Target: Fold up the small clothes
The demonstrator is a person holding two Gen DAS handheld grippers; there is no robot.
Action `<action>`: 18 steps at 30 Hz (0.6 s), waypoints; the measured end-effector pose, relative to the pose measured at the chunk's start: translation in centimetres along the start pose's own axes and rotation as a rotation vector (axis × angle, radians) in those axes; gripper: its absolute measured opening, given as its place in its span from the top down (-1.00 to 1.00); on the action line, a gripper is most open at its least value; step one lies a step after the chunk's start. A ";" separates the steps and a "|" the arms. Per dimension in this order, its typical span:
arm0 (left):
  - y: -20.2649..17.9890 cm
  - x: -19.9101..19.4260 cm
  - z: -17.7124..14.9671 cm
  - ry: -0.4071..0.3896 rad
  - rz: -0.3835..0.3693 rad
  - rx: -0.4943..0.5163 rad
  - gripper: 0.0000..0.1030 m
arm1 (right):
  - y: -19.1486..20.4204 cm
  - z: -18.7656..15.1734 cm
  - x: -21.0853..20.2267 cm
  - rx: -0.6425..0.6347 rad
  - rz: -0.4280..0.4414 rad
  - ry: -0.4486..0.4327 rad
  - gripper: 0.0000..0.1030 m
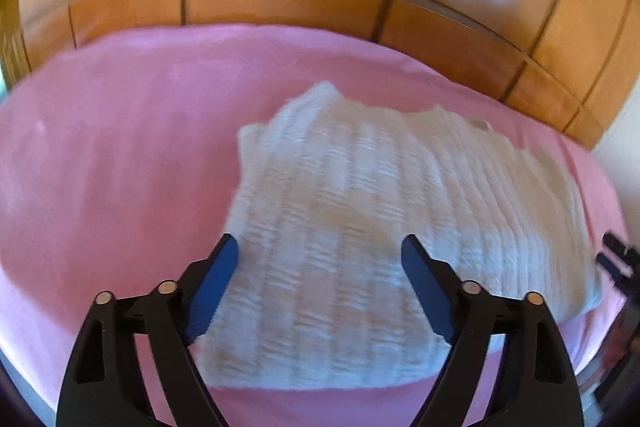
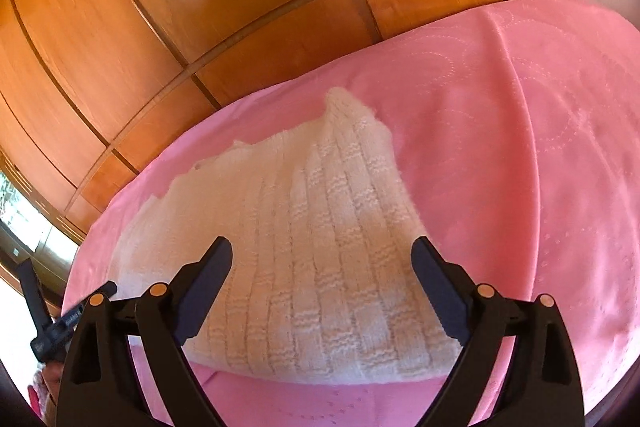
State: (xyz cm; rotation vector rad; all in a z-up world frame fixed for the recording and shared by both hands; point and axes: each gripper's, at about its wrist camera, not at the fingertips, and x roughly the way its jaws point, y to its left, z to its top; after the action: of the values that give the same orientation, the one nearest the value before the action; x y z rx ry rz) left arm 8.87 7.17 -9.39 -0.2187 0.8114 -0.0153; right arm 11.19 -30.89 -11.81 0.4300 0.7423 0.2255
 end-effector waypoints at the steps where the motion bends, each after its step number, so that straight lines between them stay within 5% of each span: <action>1: 0.8 0.2 0.5 0.006 0.000 -0.026 -0.48 | 0.2 -0.1 0.1 -0.005 0.002 0.004 -0.77; 4: 2.1 0.7 2.4 0.009 -0.052 -0.082 -0.45 | 0.9 0.1 0.8 -0.016 0.010 0.012 -0.77; 6: 2.3 1.5 3.4 0.020 -0.074 -0.096 -0.20 | 1.2 0.2 1.3 -0.020 0.013 0.015 -0.77; 8: 2.3 3.1 3.9 0.065 -0.072 -0.090 0.42 | 1.3 0.1 2.3 -0.018 0.002 0.031 -0.77; 9: 2.2 4.2 3.8 0.091 -0.043 -0.071 0.54 | 1.1 0.1 2.8 -0.015 -0.006 0.044 -0.77; 15: 3.3 4.5 1.7 0.055 -0.028 -0.166 0.58 | 1.7 -0.8 4.4 -0.113 -0.069 0.085 -0.77; 18: 3.1 3.7 1.9 0.042 0.007 -0.170 0.54 | 1.3 0.4 2.8 -0.077 0.008 0.053 -0.77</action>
State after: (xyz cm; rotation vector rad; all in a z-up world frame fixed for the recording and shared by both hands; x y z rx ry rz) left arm 12.57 10.18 -11.33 -0.3776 0.8560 0.0558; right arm 13.37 -28.85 -12.63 0.3546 0.7817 0.2728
